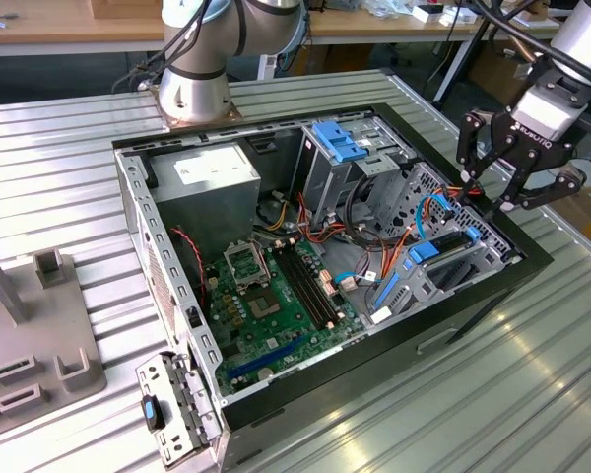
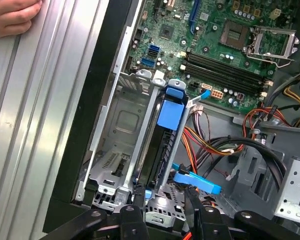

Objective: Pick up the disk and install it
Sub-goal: 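Insert the first disk wire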

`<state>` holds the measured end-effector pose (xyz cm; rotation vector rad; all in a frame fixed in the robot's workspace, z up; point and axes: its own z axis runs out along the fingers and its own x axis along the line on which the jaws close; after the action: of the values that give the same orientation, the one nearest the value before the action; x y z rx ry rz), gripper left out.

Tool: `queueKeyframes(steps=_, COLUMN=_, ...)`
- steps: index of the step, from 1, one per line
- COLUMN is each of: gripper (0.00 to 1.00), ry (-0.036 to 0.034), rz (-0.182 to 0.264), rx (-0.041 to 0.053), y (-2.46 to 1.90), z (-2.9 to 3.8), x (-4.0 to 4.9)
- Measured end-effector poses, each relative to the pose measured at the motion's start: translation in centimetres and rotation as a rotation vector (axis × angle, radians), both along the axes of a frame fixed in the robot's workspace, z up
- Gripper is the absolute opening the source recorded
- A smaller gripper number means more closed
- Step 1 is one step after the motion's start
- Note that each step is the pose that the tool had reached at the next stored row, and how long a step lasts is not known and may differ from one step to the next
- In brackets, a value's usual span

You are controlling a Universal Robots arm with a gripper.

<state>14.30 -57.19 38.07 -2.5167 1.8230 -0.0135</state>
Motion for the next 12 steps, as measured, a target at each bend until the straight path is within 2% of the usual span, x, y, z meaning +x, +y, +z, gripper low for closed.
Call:
queueKeyframes(steps=5, gripper=0.44, ry=-0.0079, rz=0.083, rx=0.0, y=0.0, z=-0.02, x=-0.01)
queueKeyframes(steps=8, gripper=0.44, ry=-0.0163, rz=0.184, rx=0.0001, y=0.0, z=-0.04, x=-0.01)
queueKeyframes(steps=9, gripper=0.44, ry=-0.0166, rz=0.198, rx=0.0001, y=0.0, z=-0.04, x=-0.01)
queueKeyframes(steps=12, gripper=0.44, ry=-0.0166, rz=0.199, rx=0.0002, y=0.0, z=-0.04, x=-0.01)
